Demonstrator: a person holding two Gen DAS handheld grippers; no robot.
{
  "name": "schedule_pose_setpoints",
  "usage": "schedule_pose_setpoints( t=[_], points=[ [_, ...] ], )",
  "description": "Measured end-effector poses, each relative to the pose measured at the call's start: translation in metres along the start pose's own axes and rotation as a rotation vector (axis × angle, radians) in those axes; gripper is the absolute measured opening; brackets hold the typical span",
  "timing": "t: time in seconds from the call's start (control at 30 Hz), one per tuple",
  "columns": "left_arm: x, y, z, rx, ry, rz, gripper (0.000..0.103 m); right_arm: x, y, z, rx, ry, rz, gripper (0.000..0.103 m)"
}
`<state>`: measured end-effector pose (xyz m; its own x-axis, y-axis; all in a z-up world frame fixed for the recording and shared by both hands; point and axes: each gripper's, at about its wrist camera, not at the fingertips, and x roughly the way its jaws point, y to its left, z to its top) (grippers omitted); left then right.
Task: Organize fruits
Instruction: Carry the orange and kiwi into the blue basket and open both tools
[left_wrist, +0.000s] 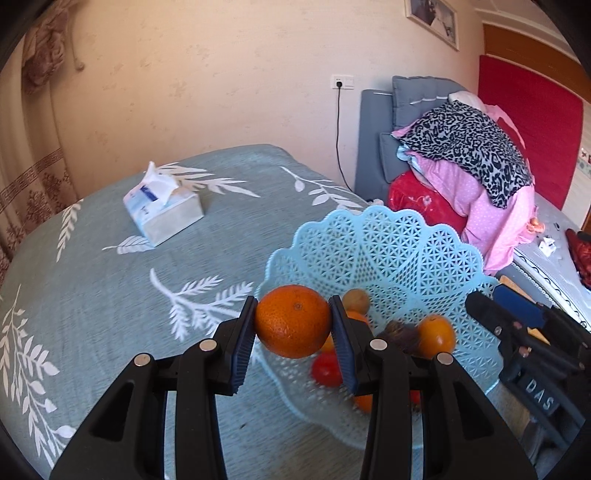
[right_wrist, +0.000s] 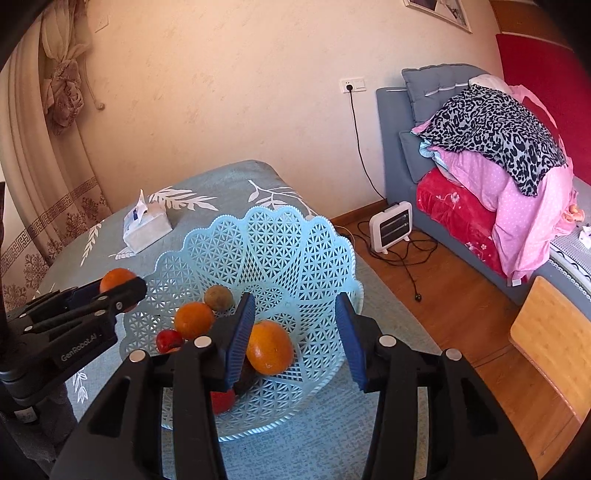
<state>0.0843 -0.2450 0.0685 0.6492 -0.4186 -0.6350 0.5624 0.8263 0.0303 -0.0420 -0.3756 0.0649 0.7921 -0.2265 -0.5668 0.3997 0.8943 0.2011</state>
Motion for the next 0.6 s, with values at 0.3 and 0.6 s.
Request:
schedule_pose_setpoints(
  t=[0.3, 0.6],
  points=[
    [0.013, -0.015, 0.009, 0.015, -0.002, -0.032, 0.04, 0.002, -0.001, -0.001, 0.002, 0.002, -0.005, 0.047],
    [0.006, -0.007, 0.009, -0.006, -0.024, -0.019, 0.054, -0.002, 0.0, -0.001, -0.012, -0.009, -0.007, 0.056]
  ],
)
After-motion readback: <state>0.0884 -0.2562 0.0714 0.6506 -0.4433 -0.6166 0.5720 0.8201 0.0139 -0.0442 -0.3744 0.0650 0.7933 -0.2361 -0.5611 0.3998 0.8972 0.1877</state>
